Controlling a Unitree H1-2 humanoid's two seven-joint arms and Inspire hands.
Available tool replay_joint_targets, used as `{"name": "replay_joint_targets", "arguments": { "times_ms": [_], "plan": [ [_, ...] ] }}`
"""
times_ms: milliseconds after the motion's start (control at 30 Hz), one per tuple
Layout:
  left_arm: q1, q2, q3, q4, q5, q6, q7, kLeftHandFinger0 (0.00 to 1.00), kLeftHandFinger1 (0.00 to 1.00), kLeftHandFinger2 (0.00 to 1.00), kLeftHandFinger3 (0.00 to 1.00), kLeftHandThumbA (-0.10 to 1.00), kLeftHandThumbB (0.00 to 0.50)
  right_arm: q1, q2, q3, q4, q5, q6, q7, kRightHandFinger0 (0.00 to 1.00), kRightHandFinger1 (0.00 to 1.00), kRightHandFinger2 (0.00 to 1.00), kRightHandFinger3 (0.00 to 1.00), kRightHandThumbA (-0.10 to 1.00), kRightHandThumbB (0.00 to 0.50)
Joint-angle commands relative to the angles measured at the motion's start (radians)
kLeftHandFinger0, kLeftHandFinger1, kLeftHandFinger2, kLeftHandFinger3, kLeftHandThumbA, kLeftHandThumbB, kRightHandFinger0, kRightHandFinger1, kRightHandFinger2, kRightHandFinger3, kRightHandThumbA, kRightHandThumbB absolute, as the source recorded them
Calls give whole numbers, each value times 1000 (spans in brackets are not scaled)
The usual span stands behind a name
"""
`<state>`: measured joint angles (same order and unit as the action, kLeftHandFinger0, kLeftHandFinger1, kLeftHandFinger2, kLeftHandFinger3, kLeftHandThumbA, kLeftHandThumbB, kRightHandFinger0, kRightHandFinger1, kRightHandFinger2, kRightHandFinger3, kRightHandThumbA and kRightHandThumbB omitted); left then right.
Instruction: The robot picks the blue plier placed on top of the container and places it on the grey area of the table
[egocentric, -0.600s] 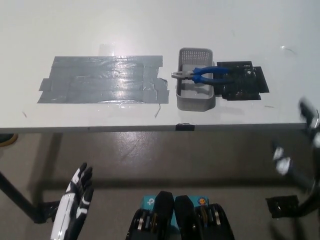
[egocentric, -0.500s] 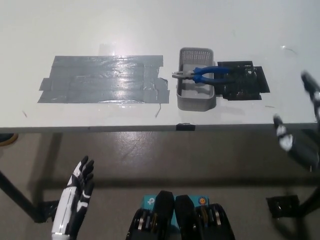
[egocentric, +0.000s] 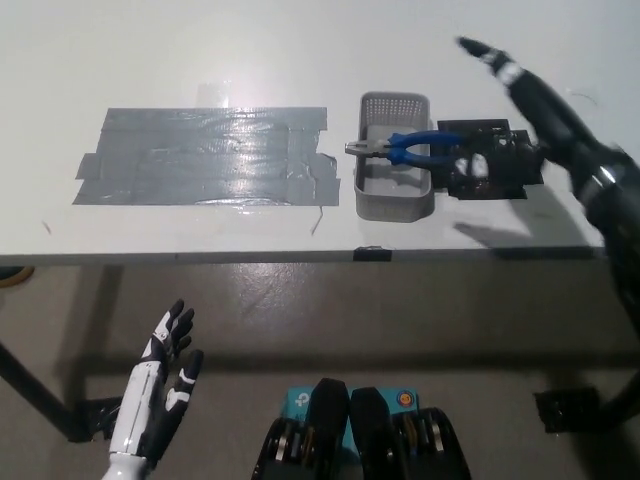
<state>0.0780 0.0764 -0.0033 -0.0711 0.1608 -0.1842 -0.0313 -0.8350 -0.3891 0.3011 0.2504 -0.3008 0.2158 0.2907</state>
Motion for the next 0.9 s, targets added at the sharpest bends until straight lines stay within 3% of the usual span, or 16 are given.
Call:
{"name": "replay_joint_targets", "arguments": {
  "times_ms": [0, 133, 533, 867],
  "plan": [
    [8, 14, -17, -14, 39, -22, 7, 1000, 1000, 1000, 1000, 888, 174, -250, -19, 129, 232, -122, 96, 182, 1000, 1000, 1000, 1000, 1000, 381],
    [15, 13, -19, -13, 47, -16, 9, 1000, 1000, 1000, 1000, 902, 180, -351, 26, 186, 397, -138, 94, 170, 1000, 1000, 1000, 1000, 1000, 412],
    [40, 6, -29, -3, 66, -38, 19, 1000, 1000, 1000, 1000, 667, 115, -526, 171, 274, 689, -175, 101, 154, 1000, 1000, 1000, 1000, 1000, 416],
    [31, 14, -29, -8, 62, -30, 12, 1000, 1000, 1000, 1000, 636, 109, -567, 225, 253, 788, -168, 59, 135, 1000, 1000, 1000, 1000, 1000, 453]
  ]
}}
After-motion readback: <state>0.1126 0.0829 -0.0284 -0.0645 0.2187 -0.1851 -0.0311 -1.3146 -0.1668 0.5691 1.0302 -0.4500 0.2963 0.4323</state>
